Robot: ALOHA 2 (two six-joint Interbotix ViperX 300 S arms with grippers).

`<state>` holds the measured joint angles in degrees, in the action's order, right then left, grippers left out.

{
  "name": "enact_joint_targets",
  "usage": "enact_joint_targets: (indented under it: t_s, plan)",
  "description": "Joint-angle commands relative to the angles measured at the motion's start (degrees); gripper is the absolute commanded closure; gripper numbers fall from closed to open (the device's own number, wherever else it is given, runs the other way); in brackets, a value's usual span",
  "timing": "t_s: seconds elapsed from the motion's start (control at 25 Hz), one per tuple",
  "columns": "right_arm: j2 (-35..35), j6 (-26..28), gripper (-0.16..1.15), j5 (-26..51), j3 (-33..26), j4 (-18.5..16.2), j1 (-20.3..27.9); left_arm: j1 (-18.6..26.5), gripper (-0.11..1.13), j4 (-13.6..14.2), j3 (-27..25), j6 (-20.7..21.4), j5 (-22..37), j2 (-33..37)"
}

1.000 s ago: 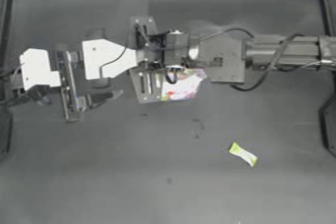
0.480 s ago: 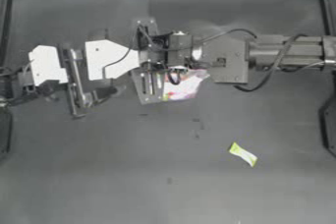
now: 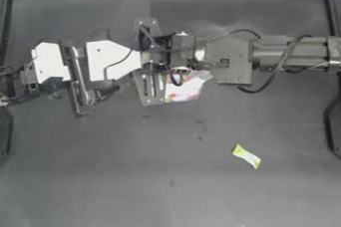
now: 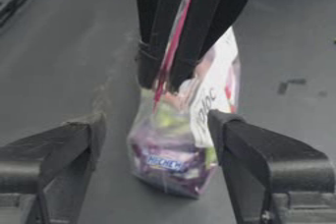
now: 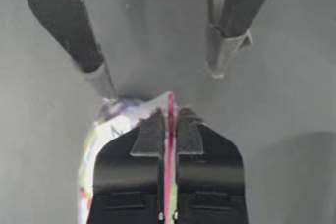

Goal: Put candy in bag

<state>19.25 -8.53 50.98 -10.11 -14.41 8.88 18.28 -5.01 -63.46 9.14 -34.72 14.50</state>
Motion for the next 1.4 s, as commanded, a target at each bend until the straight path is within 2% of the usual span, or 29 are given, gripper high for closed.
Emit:
enact_joint_targets:
  t_s: [0.04,0.64,0.96,1.4]
  plan:
    - [-3.3,0.0,0.85,-0.4,-0.6,0.1,0.0,0.1,0.07,-0.1,1.5,0.1,-0.4,0.6]
    - [-3.2,0.0,0.85,-0.4,-0.5,0.0,0.0,0.2,0.08,-0.1,2.4,-0.1,-0.4,-0.8]
    - [-3.0,0.0,0.85,-0.4,-0.5,0.0,0.0,0.1,0.22,-0.1,2.9,0.0,-0.4,-1.8]
    - [-2.8,-0.2,0.85,-0.8,-0.4,0.4,0.0,0.1,0.24,0.0,3.6,0.0,-0.4,-1.7]
